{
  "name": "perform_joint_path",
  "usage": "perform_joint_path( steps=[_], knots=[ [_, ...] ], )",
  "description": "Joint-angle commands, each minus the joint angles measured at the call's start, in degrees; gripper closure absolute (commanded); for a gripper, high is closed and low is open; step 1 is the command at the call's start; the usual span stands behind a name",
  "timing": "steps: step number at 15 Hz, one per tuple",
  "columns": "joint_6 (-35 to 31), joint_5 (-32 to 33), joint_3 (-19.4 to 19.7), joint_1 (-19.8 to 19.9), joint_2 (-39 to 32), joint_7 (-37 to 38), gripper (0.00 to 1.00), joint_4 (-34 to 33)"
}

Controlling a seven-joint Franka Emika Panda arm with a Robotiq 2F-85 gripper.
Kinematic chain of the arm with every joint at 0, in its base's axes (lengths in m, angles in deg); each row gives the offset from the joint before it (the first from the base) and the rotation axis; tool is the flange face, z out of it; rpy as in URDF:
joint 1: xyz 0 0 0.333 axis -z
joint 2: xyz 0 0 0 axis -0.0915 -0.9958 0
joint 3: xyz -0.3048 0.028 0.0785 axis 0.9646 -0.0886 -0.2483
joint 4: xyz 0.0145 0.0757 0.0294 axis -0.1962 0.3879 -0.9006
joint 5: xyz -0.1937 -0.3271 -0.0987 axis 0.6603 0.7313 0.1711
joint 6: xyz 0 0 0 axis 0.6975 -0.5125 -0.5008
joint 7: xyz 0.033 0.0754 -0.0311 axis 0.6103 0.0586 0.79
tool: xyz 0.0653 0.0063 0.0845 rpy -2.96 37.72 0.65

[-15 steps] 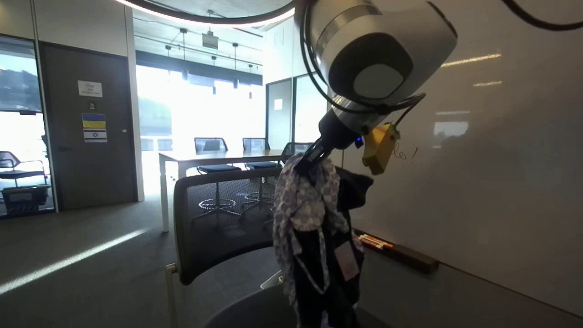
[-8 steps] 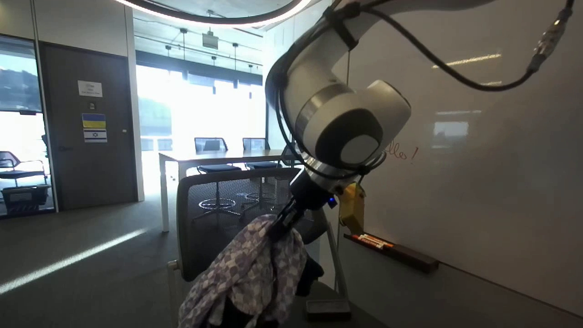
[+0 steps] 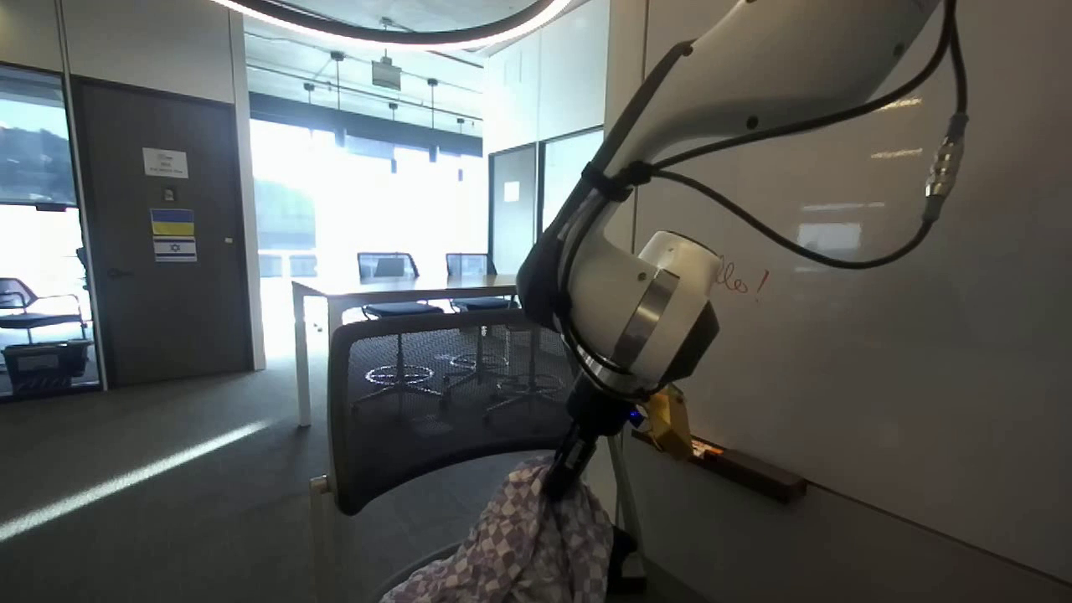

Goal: Put the clothes on the seat of the chair

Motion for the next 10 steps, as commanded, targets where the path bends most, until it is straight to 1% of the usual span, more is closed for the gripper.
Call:
perform_joint_path(
  steps=[1, 2, 3, 4, 5, 7, 8, 9, 10],
  knots=[
    [13.8, 16.1, 4.9, 0.8, 1.8, 11.7, 1.00, -5.1],
    [18.7, 19.3, 5.8, 1.2, 2.1, 14.3, 1.00, -7.7],
    [23.3, 17.7, 4.1, 2.8, 2.0, 14.0, 1.00, -10.5],
    [27.8, 18.4, 5.1, 2.7, 1.7, 15.3, 1.00, -13.4],
    [30.4, 20.1, 0.0, 8.3, 1.0, 17.0, 1.00, -15.7],
    [36.0, 19.6, -1.4, 10.5, -0.2, 18.5, 1.00, -19.9],
    [37.8, 19.3, -2.2, 11.5, -0.4, 19.2, 0.75, -21.2],
    [39.4, 18.6, -3.0, 12.4, -0.7, 19.1, 0.75, -22.4],
    [40.5, 18.6, -3.5, 13.1, -0.9, 20.0, 0.68, -23.3]
  ],
)
